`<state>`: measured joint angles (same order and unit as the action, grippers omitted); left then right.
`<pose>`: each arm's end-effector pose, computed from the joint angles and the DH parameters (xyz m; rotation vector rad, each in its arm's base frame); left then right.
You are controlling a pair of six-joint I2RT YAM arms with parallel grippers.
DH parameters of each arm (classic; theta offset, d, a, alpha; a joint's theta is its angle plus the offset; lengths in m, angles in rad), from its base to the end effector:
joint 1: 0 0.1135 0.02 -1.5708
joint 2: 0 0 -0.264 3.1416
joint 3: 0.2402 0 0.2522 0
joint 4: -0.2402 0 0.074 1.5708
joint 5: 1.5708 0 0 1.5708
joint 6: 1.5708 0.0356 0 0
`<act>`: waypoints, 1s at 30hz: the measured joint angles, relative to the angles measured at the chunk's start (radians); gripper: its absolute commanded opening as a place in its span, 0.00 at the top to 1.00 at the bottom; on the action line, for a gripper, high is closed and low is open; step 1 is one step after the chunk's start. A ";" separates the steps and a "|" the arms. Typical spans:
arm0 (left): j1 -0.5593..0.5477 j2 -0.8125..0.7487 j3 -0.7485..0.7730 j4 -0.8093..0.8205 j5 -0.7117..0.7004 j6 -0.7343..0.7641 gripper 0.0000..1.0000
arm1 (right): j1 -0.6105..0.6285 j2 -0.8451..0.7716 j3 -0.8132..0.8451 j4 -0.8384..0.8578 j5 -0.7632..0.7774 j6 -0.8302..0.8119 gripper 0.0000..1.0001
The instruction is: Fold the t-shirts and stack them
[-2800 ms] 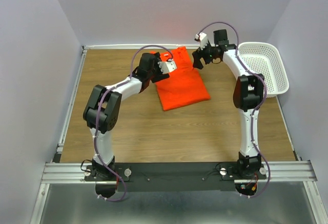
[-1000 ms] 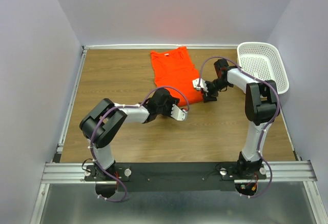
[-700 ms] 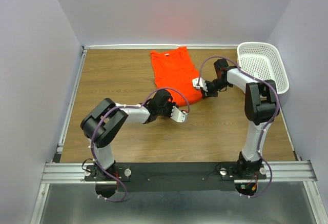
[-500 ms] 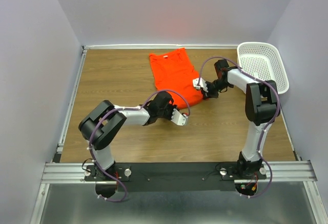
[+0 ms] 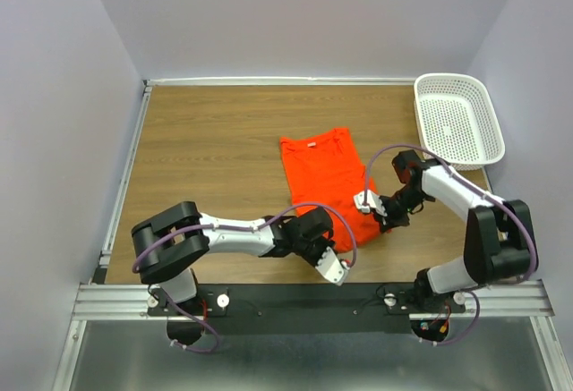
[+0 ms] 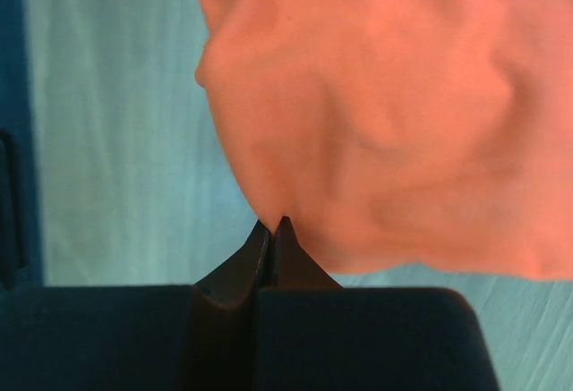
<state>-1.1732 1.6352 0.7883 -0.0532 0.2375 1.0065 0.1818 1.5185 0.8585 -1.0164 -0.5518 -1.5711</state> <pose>0.1130 -0.2906 0.1481 2.2363 1.0511 -0.3652 0.2184 0.0591 0.1706 -2.1125 1.8132 0.6996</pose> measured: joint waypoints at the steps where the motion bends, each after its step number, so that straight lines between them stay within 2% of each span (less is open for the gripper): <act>1: -0.014 -0.005 0.000 -0.006 0.004 -0.013 1.00 | 0.000 -0.048 -0.021 -0.024 0.007 0.000 0.99; 6: -0.048 -0.069 -0.029 -0.033 0.010 -0.060 1.00 | 0.000 -0.112 -0.006 -0.068 0.020 0.034 0.99; 9: -0.004 -0.111 -0.043 -0.040 0.007 -0.063 1.00 | -0.009 -0.051 0.086 -0.088 0.019 0.063 0.99; 12: 0.093 -0.129 -0.042 -0.014 0.003 -0.061 1.00 | -0.014 0.056 0.234 -0.088 0.010 0.098 0.99; 18: 0.324 -0.127 0.002 0.070 0.015 -0.025 1.00 | -0.014 0.355 0.670 -0.064 -0.058 0.213 0.99; 22: 0.483 -0.072 0.140 0.135 0.025 0.010 1.00 | -0.016 0.576 1.033 -0.069 -0.096 0.330 1.00; 26: 0.625 0.052 0.279 0.252 0.022 0.022 1.00 | -0.017 0.818 1.404 0.013 -0.130 0.512 0.99; 30: 0.690 0.207 0.392 0.311 -0.009 0.021 1.00 | -0.012 0.948 1.521 0.135 -0.136 0.666 0.99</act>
<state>-0.4831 1.8420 1.1801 0.2577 0.2287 1.0279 0.1699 2.4668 2.3795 -0.8814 -0.6876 -0.9054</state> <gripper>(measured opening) 0.012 0.012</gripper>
